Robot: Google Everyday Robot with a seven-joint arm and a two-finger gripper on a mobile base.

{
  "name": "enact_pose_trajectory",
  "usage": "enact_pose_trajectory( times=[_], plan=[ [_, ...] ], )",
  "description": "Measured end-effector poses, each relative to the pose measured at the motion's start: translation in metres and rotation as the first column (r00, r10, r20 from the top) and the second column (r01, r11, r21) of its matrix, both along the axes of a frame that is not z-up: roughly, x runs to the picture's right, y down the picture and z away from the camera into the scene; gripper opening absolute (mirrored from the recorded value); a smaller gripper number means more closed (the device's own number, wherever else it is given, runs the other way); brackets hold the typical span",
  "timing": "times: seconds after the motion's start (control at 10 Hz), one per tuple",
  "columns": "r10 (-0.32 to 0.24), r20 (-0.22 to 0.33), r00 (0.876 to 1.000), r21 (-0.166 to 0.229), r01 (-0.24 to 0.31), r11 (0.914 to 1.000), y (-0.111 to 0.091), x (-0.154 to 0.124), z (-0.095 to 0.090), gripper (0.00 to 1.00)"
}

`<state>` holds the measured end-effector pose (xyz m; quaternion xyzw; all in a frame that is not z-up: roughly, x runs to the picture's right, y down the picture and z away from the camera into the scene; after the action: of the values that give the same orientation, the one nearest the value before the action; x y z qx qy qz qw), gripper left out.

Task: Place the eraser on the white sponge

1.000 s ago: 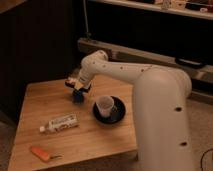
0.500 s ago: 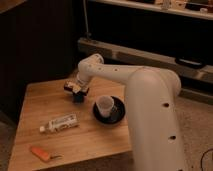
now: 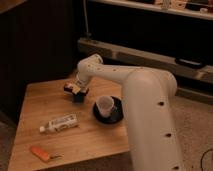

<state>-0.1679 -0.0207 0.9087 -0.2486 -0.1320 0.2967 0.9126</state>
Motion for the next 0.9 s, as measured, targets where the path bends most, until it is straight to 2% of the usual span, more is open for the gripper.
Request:
enact_pose_trajectory(
  times=[0.4,0.6,0.7,0.9],
  plan=[
    [-0.006,-0.016,1.0,-0.026,0.005,0.9996,0.013,-0.003,0.012,0.02],
    [-0.004,-0.029,1.0,-0.036,0.002,0.9994,0.017,-0.004,0.015,0.17],
    [-0.002,-0.042,0.999,-0.036,0.0,0.9994,0.018,-0.006,0.016,0.31],
    [0.003,-0.055,0.998,-0.035,-0.005,0.9994,0.019,-0.006,0.018,0.49]
  ],
)
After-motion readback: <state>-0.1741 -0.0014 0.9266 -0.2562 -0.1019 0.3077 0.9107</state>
